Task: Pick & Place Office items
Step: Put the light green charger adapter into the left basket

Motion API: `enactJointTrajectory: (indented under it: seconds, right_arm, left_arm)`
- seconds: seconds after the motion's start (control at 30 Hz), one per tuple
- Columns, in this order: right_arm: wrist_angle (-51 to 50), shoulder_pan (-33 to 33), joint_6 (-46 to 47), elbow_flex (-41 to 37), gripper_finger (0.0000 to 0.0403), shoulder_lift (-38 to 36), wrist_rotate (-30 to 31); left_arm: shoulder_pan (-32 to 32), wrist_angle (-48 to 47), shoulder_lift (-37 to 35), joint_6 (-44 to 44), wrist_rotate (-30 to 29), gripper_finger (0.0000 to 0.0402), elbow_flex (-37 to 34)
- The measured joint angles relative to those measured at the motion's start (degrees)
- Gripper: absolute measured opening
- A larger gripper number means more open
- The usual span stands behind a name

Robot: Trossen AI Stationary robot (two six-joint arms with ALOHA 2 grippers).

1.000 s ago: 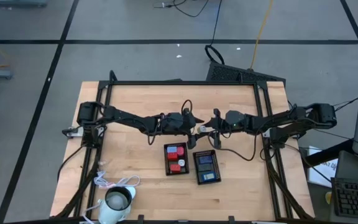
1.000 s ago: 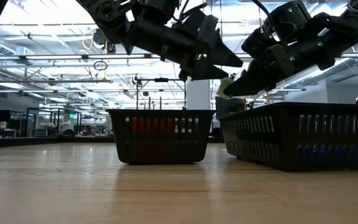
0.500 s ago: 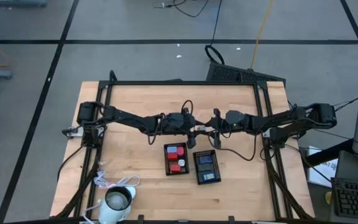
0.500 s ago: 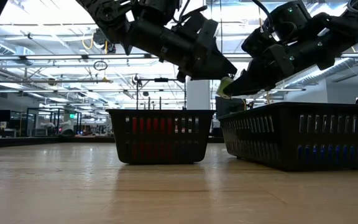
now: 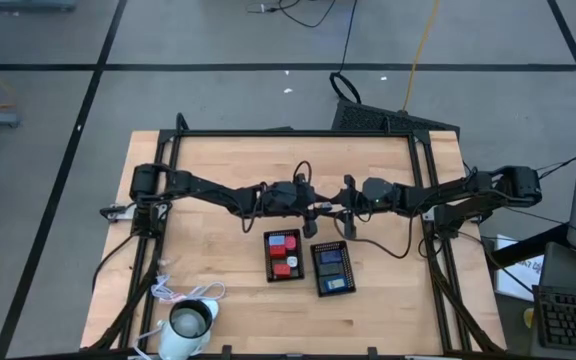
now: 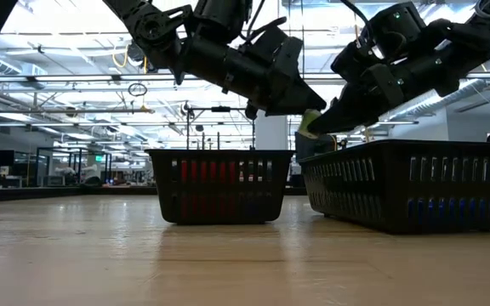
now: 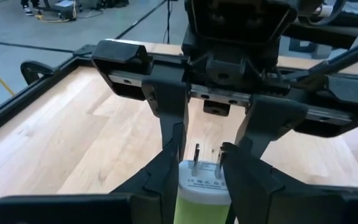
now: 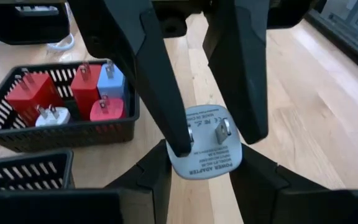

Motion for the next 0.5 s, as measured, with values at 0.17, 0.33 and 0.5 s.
enactJointTrajectory:
  seconds: [0.17, 0.33, 0.5]
  right_arm:
    - [-0.27, 0.00, 0.03, 0.00, 0.0122, 0.02, -0.08]
    - [-1.01, 0.00, 0.04, 0.00, 0.0122, 0.04, -0.26]
    - [-1.49, -0.02, 0.19, 0.00, 0.0123, 0.04, -0.26]
  left_arm:
    - [0.09, 0.46, 0.21, 0.96, 0.54, 0.0110, 0.00]
    - [0.08, 0.07, 0.18, 0.96, 1.57, 0.0072, 0.00]
    - [0.45, 0.10, 0.18, 0.98, 2.32, 0.0027, -0.02]
